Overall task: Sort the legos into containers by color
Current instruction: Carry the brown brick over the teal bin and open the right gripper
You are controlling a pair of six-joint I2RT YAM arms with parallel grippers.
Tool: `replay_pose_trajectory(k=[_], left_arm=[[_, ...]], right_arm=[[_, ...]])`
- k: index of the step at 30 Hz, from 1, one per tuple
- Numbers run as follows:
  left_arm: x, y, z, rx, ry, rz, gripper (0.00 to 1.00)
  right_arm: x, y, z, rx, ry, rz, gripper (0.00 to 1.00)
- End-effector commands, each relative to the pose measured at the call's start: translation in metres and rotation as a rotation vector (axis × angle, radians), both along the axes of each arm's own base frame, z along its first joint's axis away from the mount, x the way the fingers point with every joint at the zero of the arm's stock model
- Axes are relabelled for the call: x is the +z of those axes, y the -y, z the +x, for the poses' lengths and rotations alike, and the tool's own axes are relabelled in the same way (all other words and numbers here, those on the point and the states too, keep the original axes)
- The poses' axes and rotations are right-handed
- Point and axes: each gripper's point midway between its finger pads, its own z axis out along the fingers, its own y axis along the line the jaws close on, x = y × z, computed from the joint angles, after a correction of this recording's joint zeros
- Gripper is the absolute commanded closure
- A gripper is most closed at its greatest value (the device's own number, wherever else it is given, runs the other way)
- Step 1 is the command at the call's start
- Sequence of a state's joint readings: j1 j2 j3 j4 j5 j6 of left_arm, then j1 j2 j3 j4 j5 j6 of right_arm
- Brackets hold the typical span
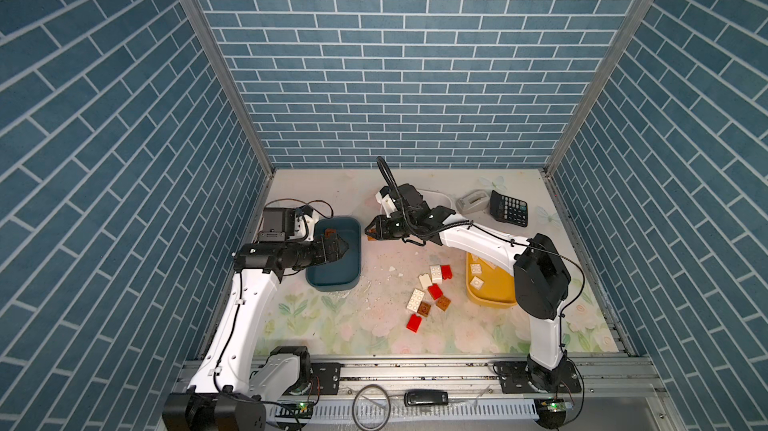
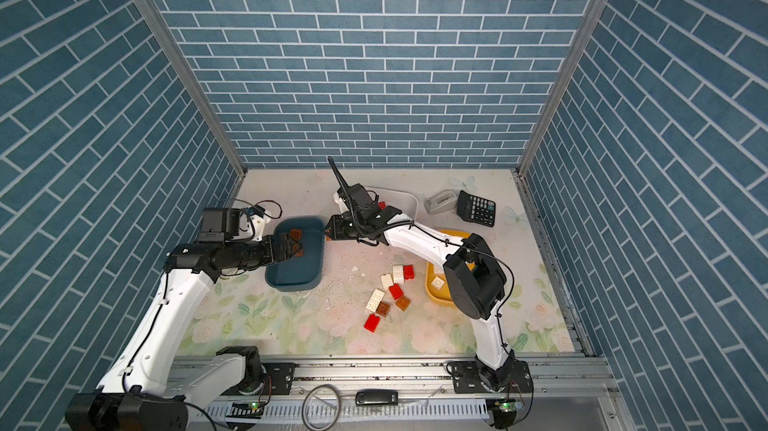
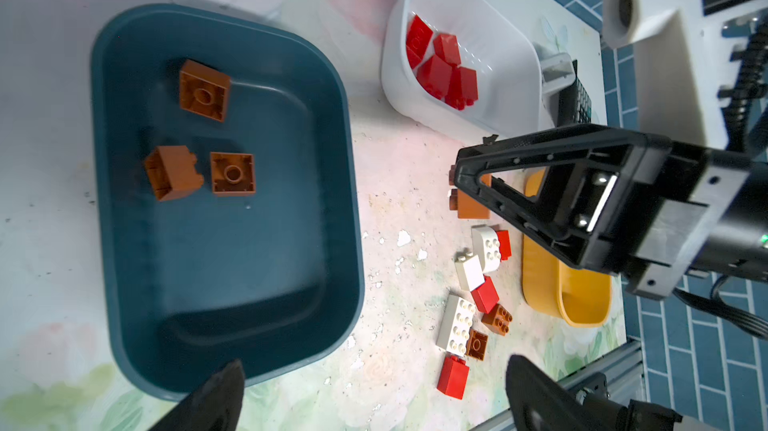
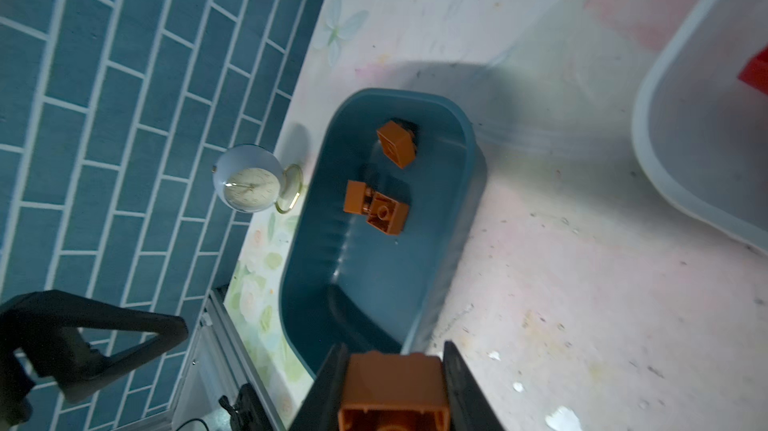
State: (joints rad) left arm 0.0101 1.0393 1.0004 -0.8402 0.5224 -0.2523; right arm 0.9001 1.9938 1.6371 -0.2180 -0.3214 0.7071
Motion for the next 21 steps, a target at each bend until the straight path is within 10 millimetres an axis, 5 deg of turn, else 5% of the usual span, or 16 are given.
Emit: replay_pose_trajectory(k=[1, 9, 17, 21], left_arm=[[0.006, -0.010, -0.003, 0.010, 0.008, 0.007, 0.00], [-0.002, -0.021, 0.007, 0.075, 0.003, 0.005, 0.00], [-0.006, -0.022, 0.003, 0.082, -0.001, 0.000, 0.00], [-0.006, -0.018, 0.002, 0.078, 0.000, -0.025, 0.00]], right_arm=[[0.001, -0.030, -0.002, -0.003, -0.024, 0.074, 0.76], [-0.004, -0.072, 0.015, -0.030, 0.024, 0.142, 0.76], [-0.045, -0.092, 0.035, -0.054, 0.048, 0.079, 0.75], [-0.048, -0.102, 0.042, -0.046, 0.066, 0.071, 0.64]])
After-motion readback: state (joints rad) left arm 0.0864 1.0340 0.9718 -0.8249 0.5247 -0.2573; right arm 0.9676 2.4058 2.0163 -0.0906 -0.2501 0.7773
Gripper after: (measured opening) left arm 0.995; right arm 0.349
